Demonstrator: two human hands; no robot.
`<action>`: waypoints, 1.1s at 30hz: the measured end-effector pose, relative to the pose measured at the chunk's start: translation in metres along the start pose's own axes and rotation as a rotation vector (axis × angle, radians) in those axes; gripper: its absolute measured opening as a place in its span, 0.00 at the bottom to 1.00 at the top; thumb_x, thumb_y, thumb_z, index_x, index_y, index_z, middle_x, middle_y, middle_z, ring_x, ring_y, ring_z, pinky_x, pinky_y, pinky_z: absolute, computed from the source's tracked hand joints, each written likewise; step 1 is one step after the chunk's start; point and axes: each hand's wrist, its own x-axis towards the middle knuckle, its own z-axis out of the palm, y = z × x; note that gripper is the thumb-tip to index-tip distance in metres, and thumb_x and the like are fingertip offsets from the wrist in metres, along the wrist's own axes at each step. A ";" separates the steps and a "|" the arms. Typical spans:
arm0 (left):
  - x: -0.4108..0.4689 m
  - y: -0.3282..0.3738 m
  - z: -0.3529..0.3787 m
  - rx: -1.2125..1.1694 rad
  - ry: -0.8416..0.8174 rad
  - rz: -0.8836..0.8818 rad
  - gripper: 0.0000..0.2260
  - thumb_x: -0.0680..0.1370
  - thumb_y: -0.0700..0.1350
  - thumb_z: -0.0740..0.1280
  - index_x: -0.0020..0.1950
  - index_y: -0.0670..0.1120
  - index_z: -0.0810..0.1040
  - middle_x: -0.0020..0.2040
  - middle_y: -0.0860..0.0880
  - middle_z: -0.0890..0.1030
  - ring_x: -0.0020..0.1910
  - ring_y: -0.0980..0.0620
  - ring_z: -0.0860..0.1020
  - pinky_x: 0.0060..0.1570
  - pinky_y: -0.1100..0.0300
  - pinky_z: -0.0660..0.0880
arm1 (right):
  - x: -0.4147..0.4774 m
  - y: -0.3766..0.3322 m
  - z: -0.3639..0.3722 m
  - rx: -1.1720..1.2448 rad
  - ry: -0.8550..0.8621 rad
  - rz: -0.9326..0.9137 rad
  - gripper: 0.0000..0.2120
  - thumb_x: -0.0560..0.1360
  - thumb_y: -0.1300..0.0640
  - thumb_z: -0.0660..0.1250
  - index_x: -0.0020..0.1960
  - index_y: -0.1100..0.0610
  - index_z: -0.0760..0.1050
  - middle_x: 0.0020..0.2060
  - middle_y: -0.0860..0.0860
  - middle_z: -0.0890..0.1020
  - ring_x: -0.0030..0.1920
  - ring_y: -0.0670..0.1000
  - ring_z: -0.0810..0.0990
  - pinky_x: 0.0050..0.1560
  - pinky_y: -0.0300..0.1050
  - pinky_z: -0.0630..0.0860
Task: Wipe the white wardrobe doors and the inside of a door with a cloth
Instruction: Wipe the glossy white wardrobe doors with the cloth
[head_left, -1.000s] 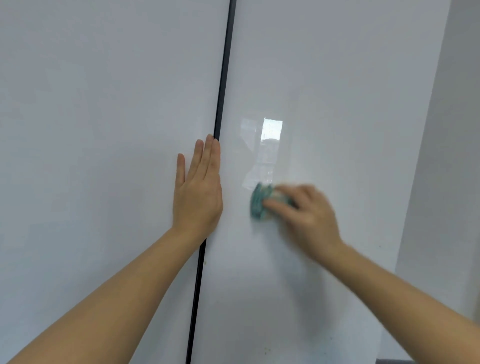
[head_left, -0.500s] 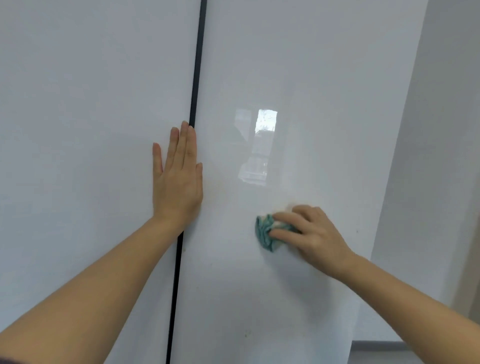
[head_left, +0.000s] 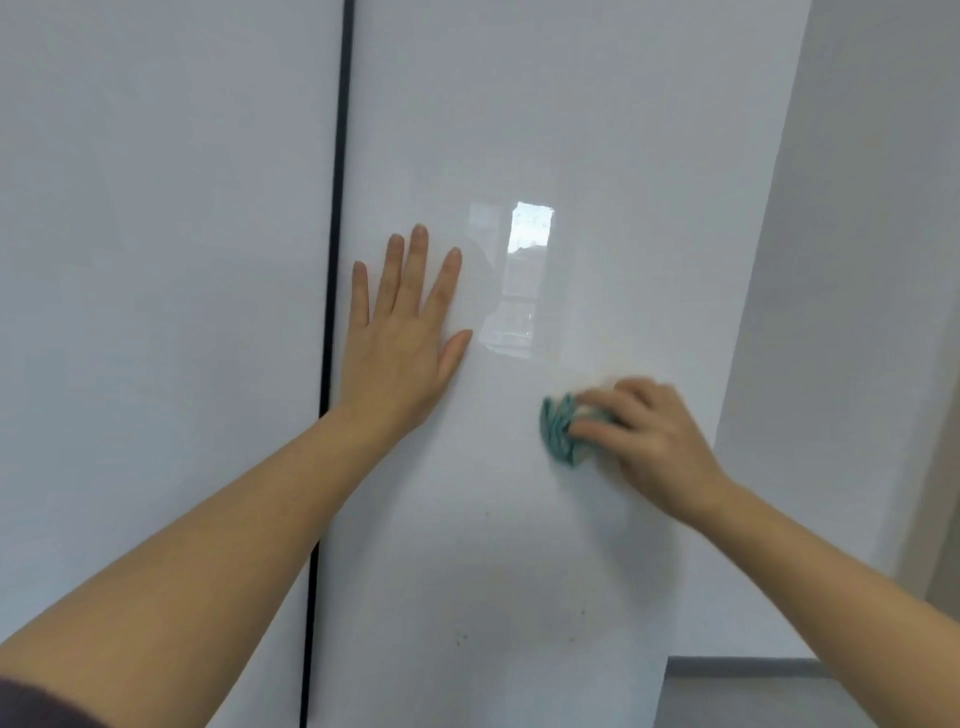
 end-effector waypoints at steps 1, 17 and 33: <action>0.002 0.004 0.004 0.017 -0.020 0.008 0.32 0.82 0.59 0.52 0.81 0.49 0.45 0.80 0.41 0.43 0.79 0.41 0.42 0.76 0.40 0.43 | 0.011 0.017 -0.008 -0.025 0.053 0.092 0.13 0.81 0.62 0.59 0.52 0.52 0.81 0.56 0.54 0.81 0.49 0.61 0.75 0.46 0.53 0.72; 0.000 0.011 0.014 0.082 -0.009 -0.014 0.33 0.81 0.58 0.52 0.80 0.48 0.42 0.79 0.39 0.40 0.78 0.38 0.39 0.75 0.37 0.43 | -0.064 0.015 -0.014 0.036 0.013 0.250 0.13 0.72 0.65 0.61 0.51 0.52 0.78 0.54 0.53 0.79 0.51 0.60 0.73 0.48 0.54 0.72; 0.000 0.011 0.009 0.082 -0.013 0.001 0.32 0.82 0.57 0.52 0.80 0.48 0.42 0.79 0.37 0.41 0.78 0.37 0.41 0.75 0.36 0.43 | -0.103 -0.035 0.002 0.103 -0.017 0.327 0.14 0.71 0.67 0.63 0.50 0.52 0.77 0.56 0.50 0.75 0.51 0.58 0.72 0.46 0.53 0.72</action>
